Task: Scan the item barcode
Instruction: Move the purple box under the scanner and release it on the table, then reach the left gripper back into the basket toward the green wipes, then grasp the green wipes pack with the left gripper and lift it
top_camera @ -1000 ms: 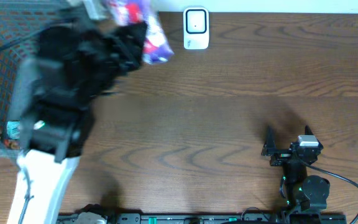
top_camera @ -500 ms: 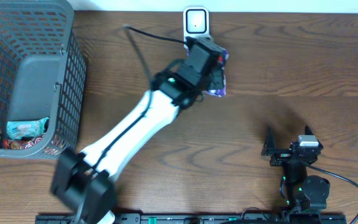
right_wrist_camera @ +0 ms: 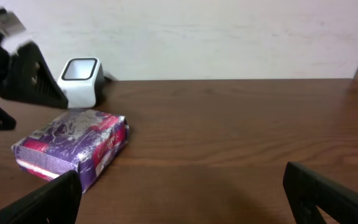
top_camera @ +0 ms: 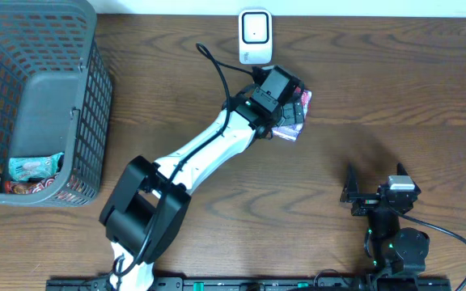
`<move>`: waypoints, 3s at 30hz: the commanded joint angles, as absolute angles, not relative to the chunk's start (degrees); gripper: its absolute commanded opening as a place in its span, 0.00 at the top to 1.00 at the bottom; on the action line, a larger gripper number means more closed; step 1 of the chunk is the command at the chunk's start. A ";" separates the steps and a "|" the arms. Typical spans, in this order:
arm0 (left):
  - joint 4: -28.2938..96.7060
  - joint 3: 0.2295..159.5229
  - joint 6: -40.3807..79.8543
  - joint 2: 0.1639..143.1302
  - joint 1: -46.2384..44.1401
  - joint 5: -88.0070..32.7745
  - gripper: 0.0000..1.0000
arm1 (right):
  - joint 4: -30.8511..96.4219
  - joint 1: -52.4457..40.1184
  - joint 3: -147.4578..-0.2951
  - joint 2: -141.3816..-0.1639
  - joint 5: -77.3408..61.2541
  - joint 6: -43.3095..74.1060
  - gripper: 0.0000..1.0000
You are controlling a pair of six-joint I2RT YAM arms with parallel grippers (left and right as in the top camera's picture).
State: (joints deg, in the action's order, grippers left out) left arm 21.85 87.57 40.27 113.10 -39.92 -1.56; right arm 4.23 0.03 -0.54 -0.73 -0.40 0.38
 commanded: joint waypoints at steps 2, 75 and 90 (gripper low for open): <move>21.32 88.09 38.76 103.55 -38.92 -0.89 0.00 | 4.27 -0.43 -0.32 -0.49 -0.32 0.16 0.01; 50.39 84.90 44.88 114.93 29.63 21.74 0.18 | 4.27 -0.43 -0.32 -0.49 -0.32 0.16 0.01; 52.69 85.97 41.65 114.52 29.56 22.17 0.75 | 4.27 -0.43 -0.32 -0.49 -0.32 0.16 0.01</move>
